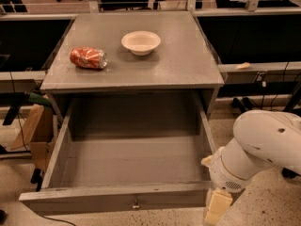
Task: Open top drawer
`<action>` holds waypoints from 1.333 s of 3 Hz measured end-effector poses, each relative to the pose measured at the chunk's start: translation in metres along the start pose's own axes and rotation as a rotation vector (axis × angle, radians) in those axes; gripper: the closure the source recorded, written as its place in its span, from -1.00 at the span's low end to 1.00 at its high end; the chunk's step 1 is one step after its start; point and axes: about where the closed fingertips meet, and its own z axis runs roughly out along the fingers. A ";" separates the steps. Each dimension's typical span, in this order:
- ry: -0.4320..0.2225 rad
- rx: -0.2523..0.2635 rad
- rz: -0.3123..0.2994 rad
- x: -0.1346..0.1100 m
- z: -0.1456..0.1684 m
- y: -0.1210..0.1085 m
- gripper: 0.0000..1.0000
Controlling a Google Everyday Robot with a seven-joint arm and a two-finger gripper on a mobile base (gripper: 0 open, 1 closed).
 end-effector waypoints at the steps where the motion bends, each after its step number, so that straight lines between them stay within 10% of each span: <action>1: 0.008 -0.009 -0.026 0.001 0.000 0.005 -1.00; 3: 0.049 -0.030 -0.024 0.023 0.000 0.034 -1.00; 4: 0.066 -0.067 -0.028 0.033 0.009 0.047 -0.65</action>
Offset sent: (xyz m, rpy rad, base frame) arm -0.0351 -0.0162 -0.0023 -0.0451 0.0281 0.0400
